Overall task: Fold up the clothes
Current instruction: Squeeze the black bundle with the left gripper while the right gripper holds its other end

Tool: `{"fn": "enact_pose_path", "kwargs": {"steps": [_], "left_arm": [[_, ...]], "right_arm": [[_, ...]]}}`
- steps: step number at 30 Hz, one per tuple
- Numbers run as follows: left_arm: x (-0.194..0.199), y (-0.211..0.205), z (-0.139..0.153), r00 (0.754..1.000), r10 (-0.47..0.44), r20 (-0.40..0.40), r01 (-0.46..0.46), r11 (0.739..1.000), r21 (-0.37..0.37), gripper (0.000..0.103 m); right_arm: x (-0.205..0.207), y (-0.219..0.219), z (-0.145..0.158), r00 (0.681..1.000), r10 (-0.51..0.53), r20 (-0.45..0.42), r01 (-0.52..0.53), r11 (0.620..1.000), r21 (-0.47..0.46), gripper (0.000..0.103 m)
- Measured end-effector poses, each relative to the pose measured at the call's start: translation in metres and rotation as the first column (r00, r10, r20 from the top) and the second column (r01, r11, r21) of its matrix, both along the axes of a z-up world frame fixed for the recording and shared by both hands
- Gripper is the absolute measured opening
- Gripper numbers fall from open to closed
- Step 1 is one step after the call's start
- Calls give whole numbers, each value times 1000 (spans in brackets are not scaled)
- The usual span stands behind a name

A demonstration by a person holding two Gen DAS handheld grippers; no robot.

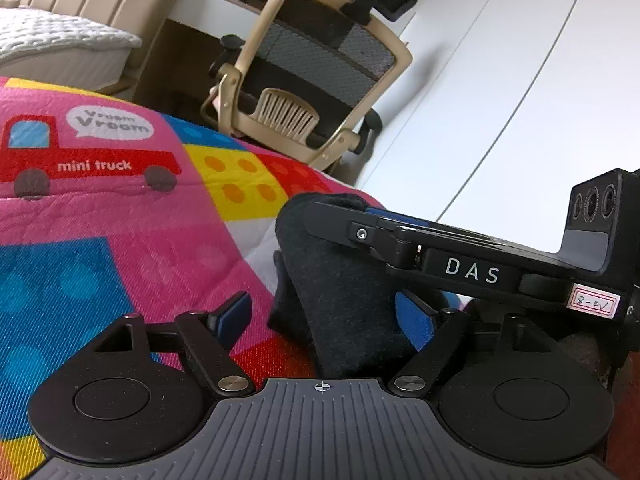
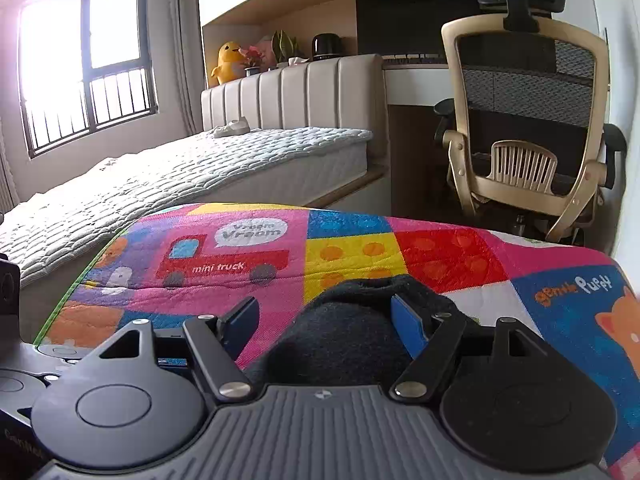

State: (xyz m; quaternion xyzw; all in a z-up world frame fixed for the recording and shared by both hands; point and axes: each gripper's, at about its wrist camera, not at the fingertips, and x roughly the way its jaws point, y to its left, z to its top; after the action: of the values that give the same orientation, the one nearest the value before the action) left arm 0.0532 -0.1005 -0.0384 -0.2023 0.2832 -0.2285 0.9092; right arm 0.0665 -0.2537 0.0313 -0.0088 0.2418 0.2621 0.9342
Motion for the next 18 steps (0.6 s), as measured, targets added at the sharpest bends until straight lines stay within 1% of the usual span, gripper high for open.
{"fn": "enact_pose_path", "kwargs": {"steps": [2,4,5,6,7,8,10,16,18], "left_arm": [[0,0,0,1000,-1,-2,1,1000,0,85],[0,0,0,1000,-3,-3,3,1000,1,86],[0,-2,0,1000,-7,-2,7,1000,7,86],[0,-3,0,1000,-10,0,10,1000,14,86],[-1,-4,0,1000,-12,2,12,1000,17,86],[-1,-4,0,1000,-13,3,13,1000,20,86],[-1,-5,0,1000,-14,3,14,1000,20,86],[1,-2,-1,1000,1,-10,-1,1000,8,86],[1,-2,-1,1000,0,-9,0,1000,10,87]], "right_arm": [[-3,-8,5,1000,-15,3,15,999,45,73],[-5,-26,13,999,-52,4,51,990,131,70],[-6,-33,16,997,-80,8,78,985,151,62],[-6,-38,16,993,-117,18,113,982,149,54],[-5,-42,16,989,-146,20,142,980,142,43],[-2,-45,12,987,-159,3,158,979,132,42],[7,-47,4,986,-159,-43,163,979,123,41],[24,-37,-3,989,-128,-75,134,988,82,43],[27,-39,-4,989,-119,-87,127,988,91,43]]}}
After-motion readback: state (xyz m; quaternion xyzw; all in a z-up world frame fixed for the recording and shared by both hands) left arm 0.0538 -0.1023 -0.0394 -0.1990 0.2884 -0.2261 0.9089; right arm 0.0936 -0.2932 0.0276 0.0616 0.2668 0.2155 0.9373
